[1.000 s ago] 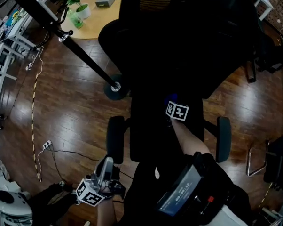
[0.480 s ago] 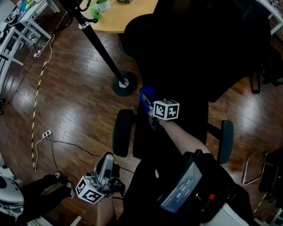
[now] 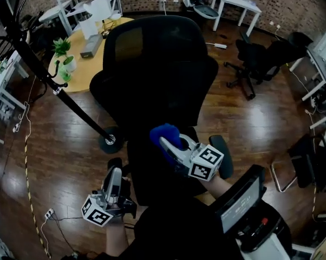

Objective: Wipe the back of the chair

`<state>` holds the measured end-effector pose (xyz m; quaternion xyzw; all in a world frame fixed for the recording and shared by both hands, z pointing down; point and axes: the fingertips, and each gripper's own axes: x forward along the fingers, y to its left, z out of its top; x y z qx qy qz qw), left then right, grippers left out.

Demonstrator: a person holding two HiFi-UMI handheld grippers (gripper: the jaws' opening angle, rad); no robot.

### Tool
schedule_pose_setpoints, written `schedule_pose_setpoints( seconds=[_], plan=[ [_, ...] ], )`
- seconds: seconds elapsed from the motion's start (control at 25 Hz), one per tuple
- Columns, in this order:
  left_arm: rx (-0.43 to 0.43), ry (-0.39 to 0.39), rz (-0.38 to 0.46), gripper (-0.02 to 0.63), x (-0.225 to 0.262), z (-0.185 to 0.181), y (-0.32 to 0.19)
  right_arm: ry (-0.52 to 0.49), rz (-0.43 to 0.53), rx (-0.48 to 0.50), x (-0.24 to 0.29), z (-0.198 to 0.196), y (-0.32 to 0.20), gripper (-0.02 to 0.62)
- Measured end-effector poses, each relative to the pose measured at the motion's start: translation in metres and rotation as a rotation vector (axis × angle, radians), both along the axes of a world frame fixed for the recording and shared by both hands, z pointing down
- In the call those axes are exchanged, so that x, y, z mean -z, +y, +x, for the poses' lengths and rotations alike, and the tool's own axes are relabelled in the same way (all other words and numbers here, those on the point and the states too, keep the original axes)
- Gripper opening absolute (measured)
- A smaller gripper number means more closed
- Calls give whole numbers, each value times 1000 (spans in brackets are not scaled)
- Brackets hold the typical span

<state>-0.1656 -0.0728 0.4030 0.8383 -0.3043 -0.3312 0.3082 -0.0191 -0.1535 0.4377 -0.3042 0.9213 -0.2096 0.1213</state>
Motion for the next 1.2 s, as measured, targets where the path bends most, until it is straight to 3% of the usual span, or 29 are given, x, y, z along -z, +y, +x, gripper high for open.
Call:
schedule_pose_setpoints(
  seconds=[0.2, 0.36, 0.64, 1.2],
  plan=[
    [-126, 31, 54, 6, 32, 47, -6, -28, 106, -158, 67, 86, 50, 32],
    [-207, 80, 96, 6, 53, 76, -2, -75, 147, -233, 80, 118, 80, 32],
    [-255, 114, 109, 6, 62, 89, 11, -99, 161, -245, 82, 118, 95, 32],
    [-218, 85, 110, 6, 69, 90, 21, -104, 165, -203, 85, 113, 97, 32]
  ],
)
